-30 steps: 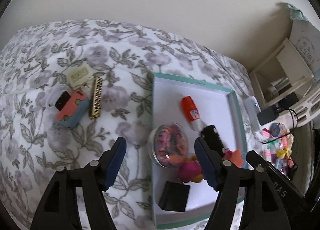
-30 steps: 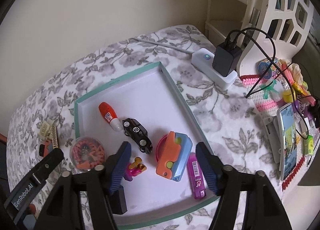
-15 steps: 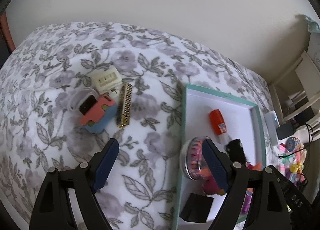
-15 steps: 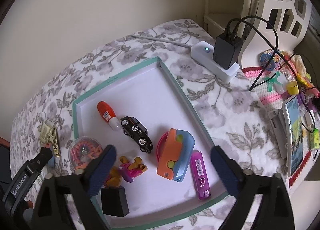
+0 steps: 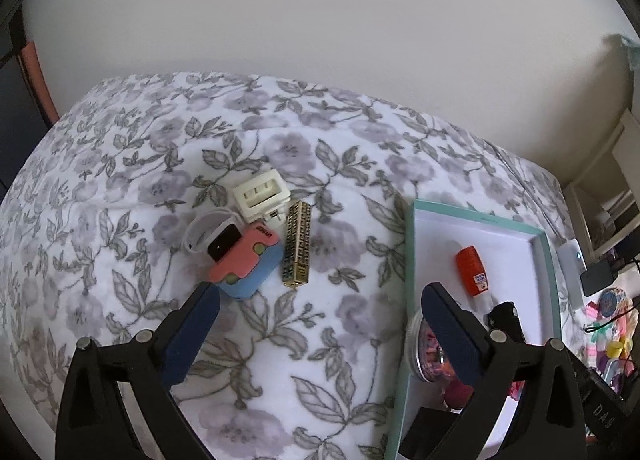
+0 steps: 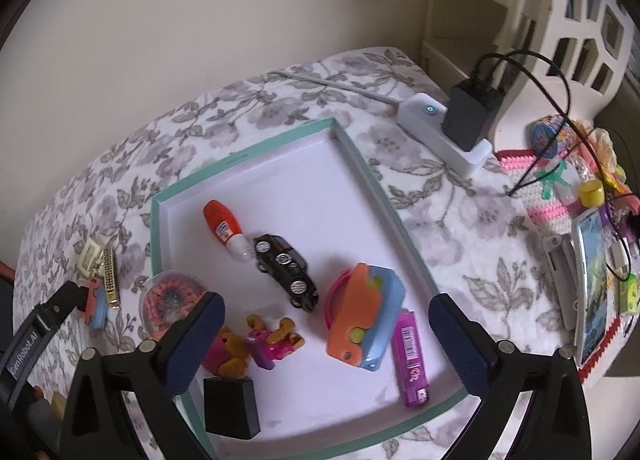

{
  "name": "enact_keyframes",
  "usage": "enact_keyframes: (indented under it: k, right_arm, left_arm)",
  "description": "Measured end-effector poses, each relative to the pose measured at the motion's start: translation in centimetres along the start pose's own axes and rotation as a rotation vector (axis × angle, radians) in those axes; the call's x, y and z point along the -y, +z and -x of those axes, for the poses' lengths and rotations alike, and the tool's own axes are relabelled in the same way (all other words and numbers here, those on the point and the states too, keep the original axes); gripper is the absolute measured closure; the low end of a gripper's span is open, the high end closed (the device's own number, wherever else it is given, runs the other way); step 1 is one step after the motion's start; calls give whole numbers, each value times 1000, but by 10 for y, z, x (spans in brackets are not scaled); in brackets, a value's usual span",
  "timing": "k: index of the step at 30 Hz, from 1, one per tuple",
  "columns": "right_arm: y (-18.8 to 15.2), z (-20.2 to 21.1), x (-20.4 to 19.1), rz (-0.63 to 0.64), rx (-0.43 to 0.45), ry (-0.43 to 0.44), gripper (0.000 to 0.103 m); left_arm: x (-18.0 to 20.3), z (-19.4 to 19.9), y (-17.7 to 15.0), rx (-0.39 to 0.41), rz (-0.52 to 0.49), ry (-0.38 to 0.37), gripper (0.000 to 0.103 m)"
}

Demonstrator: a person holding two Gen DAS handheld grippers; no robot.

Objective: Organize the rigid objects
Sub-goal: 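Withdraw both open tools from the tray toward the remaining items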

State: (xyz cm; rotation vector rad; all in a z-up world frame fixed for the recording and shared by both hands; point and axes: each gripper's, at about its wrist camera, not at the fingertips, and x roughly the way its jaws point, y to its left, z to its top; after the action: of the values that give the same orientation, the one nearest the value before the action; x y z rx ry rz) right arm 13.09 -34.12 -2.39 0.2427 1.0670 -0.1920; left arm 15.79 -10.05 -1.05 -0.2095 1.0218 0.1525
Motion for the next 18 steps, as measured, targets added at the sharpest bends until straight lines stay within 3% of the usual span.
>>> enact_keyframes:
  k: [18]
  right_arm:
    - [-21, -29, -82, 202, -53, 107, 0]
  left_arm:
    - [-48, -27, 0, -126, 137, -7, 2]
